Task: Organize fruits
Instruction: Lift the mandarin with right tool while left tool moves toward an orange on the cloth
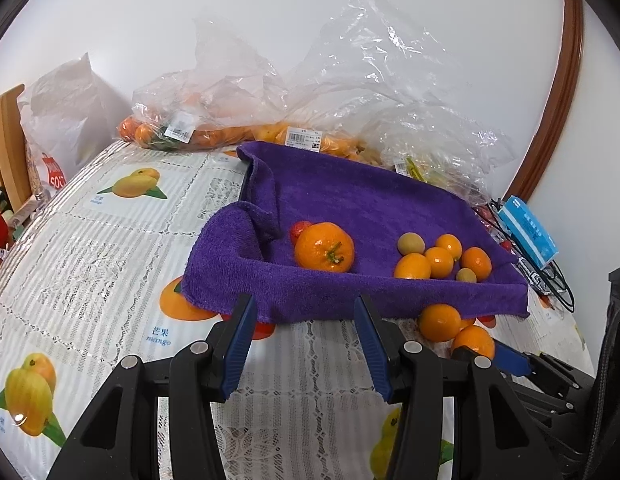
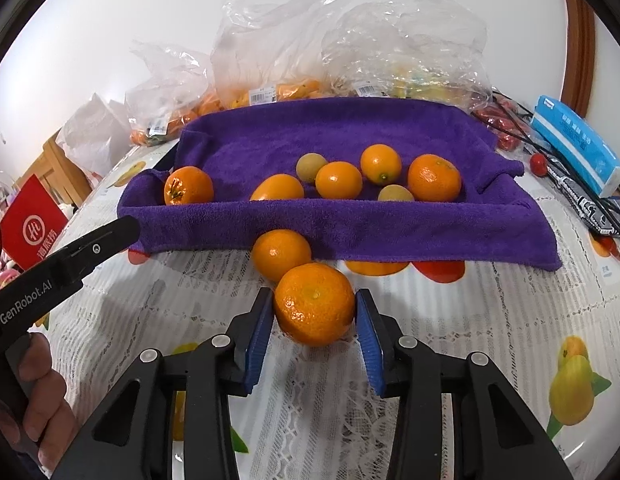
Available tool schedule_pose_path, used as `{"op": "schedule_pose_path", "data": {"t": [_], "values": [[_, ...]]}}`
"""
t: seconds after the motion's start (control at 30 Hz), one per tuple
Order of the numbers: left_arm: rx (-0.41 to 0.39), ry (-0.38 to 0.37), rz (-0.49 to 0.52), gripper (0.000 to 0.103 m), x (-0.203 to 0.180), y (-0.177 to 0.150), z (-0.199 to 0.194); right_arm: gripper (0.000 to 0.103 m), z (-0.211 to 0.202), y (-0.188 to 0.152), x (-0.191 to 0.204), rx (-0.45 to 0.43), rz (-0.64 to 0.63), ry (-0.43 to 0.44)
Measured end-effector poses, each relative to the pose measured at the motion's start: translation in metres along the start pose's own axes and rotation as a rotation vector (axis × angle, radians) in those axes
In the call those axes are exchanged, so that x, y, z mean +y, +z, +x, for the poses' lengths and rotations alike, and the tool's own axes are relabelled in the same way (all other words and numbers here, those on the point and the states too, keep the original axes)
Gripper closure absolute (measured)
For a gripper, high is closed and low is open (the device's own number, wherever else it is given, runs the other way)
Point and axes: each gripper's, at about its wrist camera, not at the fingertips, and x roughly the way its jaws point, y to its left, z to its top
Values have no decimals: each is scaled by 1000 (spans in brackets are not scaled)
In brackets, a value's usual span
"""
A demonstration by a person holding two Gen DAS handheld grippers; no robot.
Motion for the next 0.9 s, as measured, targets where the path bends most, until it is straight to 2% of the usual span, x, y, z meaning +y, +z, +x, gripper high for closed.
{"op": "schedule_pose_path", "data": {"t": [0.27,0.47,0.57,0.9], "values": [[27,-39,12,55,-4,-2,3,62,-22,-11,-24,-25,-1,-61],[59,-44,54,55,-13,-7,10,62,-33,-21,-45,-39,-32,-153],[70,-58,74,55,-17,-9,11,62,-31,-22,-55,-24,4,-144],[109,-86,15,57,-7,-9,18,62,-25,-21,-61,-4,42,-119]]}}
